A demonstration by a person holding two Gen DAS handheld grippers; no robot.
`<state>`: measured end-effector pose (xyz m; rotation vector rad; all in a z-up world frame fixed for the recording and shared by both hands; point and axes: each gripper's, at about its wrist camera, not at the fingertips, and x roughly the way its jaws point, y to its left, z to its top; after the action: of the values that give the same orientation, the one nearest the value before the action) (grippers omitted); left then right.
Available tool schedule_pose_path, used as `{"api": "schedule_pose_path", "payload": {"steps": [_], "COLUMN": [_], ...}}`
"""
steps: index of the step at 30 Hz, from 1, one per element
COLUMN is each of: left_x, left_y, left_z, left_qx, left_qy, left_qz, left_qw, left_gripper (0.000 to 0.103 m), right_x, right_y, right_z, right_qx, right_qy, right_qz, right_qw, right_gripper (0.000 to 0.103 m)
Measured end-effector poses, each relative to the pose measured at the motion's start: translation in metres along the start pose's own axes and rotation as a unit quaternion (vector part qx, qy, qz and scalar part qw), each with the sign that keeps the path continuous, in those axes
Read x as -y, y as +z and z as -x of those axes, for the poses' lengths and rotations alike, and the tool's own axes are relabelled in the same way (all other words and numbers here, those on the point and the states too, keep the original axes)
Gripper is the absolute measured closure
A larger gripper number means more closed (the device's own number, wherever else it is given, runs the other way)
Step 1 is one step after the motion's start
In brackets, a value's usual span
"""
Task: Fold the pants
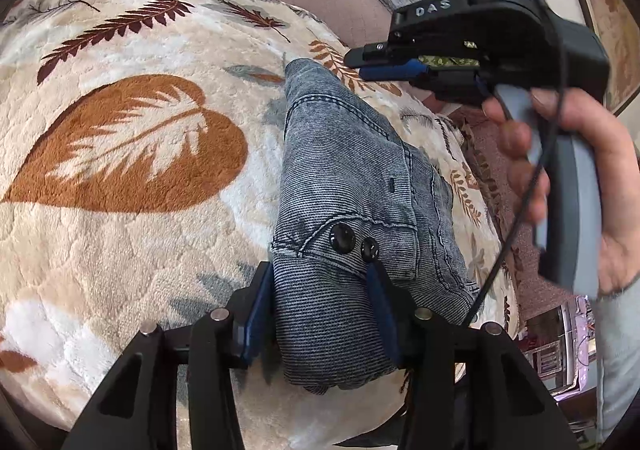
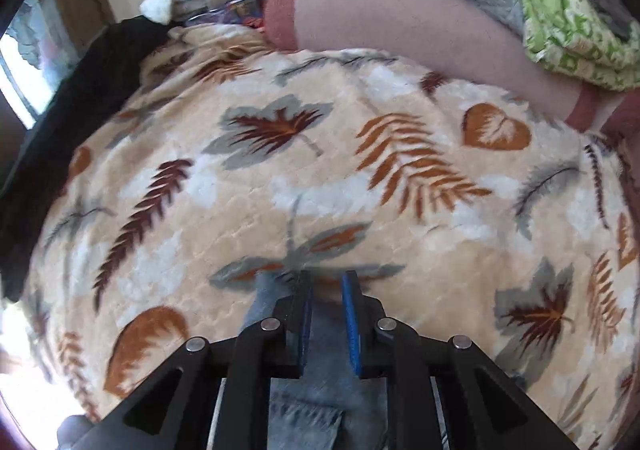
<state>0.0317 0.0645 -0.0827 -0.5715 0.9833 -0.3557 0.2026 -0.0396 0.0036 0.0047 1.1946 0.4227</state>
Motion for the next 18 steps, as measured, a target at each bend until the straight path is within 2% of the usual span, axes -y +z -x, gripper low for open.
{"api": "schedule_pose_path", "payload": {"steps": [2, 5, 7, 9, 11, 13, 15, 17, 18], "left_x": [-0.003, -0.009, -0.013, -0.021, -0.031, -0.039, -0.042, -0.039, -0.035], "left_y": [0.000, 0.002, 0.003, 0.005, 0.009, 0.009, 0.007, 0.005, 0.004], "left_z": [0.003, 0.022, 0.039, 0.049, 0.048, 0.041, 0.034, 0.033, 0.033], "left_qx": [0.005, 0.043, 0.087, 0.110, 0.103, 0.085, 0.070, 0.072, 0.075], "left_qy": [-0.002, 0.002, 0.011, 0.015, 0.014, 0.007, 0.009, 0.019, 0.028], "left_qz": [0.012, 0.029, 0.032, 0.042, 0.060, 0.081, 0.092, 0.079, 0.069], "left_qw": [0.9999, 0.9986, 0.9957, 0.9930, 0.9927, 0.9930, 0.9933, 0.9941, 0.9944], "left_gripper": [0.047, 0.044, 0.036, 0.031, 0.031, 0.031, 0.031, 0.031, 0.031], "right_x": [-0.010, 0.005, 0.015, 0.011, 0.007, 0.019, 0.034, 0.041, 0.043], "right_y": [-0.023, -0.044, -0.047, -0.048, -0.054, -0.061, -0.073, -0.084, -0.090], "right_z": [-0.007, -0.035, -0.026, -0.010, 0.004, -0.005, -0.011, 0.002, 0.013], "right_qx": [-0.026, -0.054, -0.041, -0.021, -0.004, -0.026, -0.038, -0.014, 0.001], "right_qy": [0.021, -0.028, -0.004, -0.004, -0.011, -0.015, -0.003, 0.011, 0.004], "right_qz": [0.015, 0.007, -0.030, -0.024, -0.013, -0.016, -0.035, -0.047, -0.051], "right_qw": [0.999, 0.998, 0.999, 0.999, 1.000, 0.999, 0.999, 0.999, 0.999], "right_gripper": [0.085, 0.085, 0.084, 0.084, 0.084, 0.069, 0.067, 0.067, 0.067]}}
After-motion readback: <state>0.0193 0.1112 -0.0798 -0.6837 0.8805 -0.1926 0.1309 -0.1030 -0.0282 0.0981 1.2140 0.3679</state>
